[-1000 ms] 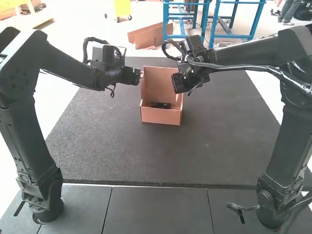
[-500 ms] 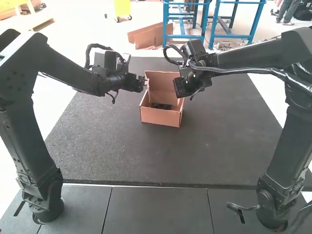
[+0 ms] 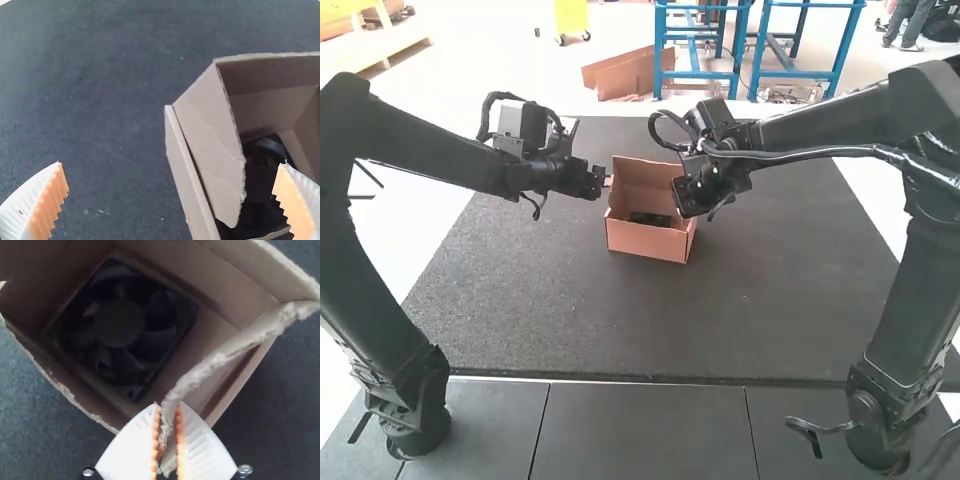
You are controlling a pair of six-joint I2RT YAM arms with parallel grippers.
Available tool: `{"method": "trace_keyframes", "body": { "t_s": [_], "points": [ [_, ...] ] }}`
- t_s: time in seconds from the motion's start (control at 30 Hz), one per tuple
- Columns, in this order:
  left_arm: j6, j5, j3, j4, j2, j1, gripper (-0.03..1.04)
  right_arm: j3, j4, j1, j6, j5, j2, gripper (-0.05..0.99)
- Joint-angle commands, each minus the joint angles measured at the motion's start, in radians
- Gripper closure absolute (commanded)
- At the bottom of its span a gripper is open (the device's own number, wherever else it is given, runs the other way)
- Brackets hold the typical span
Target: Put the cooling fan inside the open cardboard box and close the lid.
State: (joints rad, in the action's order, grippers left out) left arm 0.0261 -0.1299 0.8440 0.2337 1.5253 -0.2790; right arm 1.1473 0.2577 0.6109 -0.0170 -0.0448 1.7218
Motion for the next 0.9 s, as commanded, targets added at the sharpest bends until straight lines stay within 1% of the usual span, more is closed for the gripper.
{"method": "trace_keyframes", "body": {
  "t_s": [0.0, 0.03, 0.07, 0.1, 0.13, 0.2, 0.23, 0.3, 0.37, 0.43, 0.47, 0.53, 0.6, 0.63, 0.77, 0.87],
  "points": [
    [-0.029, 0.056, 0.013, 0.018, -0.082, 0.018, 0.04, -0.001, 0.005, 0.007, 0.002, 0.033, -0.031, 0.48],
    [-0.031, 0.073, 0.018, 0.030, -0.096, 0.018, 0.04, 0.000, 0.006, 0.006, 0.000, 0.031, -0.031, 0.39],
    [-0.031, 0.088, 0.026, 0.044, -0.105, 0.017, 0.04, 0.002, 0.008, 0.004, -0.001, 0.028, -0.033, 0.24],
    [-0.031, 0.098, 0.035, 0.053, -0.111, 0.017, 0.04, 0.003, 0.011, 0.004, 0.000, 0.026, -0.033, 0.06],
    [-0.031, 0.105, 0.047, 0.062, -0.111, 0.015, 0.04, 0.011, 0.011, 0.004, 0.002, 0.026, -0.036, 0.01],
    [-0.031, 0.133, 0.066, 0.087, -0.105, 0.015, 0.04, 0.029, 0.012, 0.003, 0.020, 0.033, -0.044, 0.01],
    [-0.031, 0.136, 0.075, 0.098, -0.097, 0.014, 0.04, 0.043, 0.020, 0.003, 0.029, 0.042, -0.054, 0.01],
    [-0.031, 0.153, 0.095, 0.113, -0.071, 0.008, 0.04, 0.060, 0.029, 0.003, 0.031, 0.083, -0.088, 0.01],
    [-0.032, 0.170, 0.119, 0.121, -0.039, -0.012, 0.04, 0.063, 0.026, -0.003, 0.051, 0.086, -0.131, 0.01],
    [-0.032, 0.182, 0.145, 0.125, -0.010, -0.046, 0.04, 0.057, 0.020, -0.017, 0.055, 0.083, -0.176, 0.01],
    [-0.032, 0.185, 0.158, 0.131, 0.006, -0.063, 0.04, 0.049, 0.009, -0.028, 0.054, 0.074, -0.195, 0.01],
    [-0.032, 0.191, 0.181, 0.144, 0.036, -0.094, 0.04, 0.029, -0.020, -0.049, 0.048, 0.023, -0.232, 0.01],
    [-0.031, 0.194, 0.207, 0.153, 0.067, -0.121, 0.04, 0.002, -0.058, -0.077, 0.029, -0.044, -0.265, 0.01],
    [-0.032, 0.202, 0.222, 0.153, 0.082, -0.134, 0.04, -0.014, -0.071, -0.094, 0.006, -0.075, -0.275, 0.01],
    [-0.031, 0.217, 0.285, 0.153, 0.138, -0.180, 0.04, -0.052, -0.077, -0.161, -0.008, -0.084, -0.292, 0.01],
    [-0.031, 0.225, 0.328, 0.151, 0.184, -0.196, 0.04, -0.064, -0.072, -0.200, -0.011, -0.078, -0.301, 0.01]
  ]
}}
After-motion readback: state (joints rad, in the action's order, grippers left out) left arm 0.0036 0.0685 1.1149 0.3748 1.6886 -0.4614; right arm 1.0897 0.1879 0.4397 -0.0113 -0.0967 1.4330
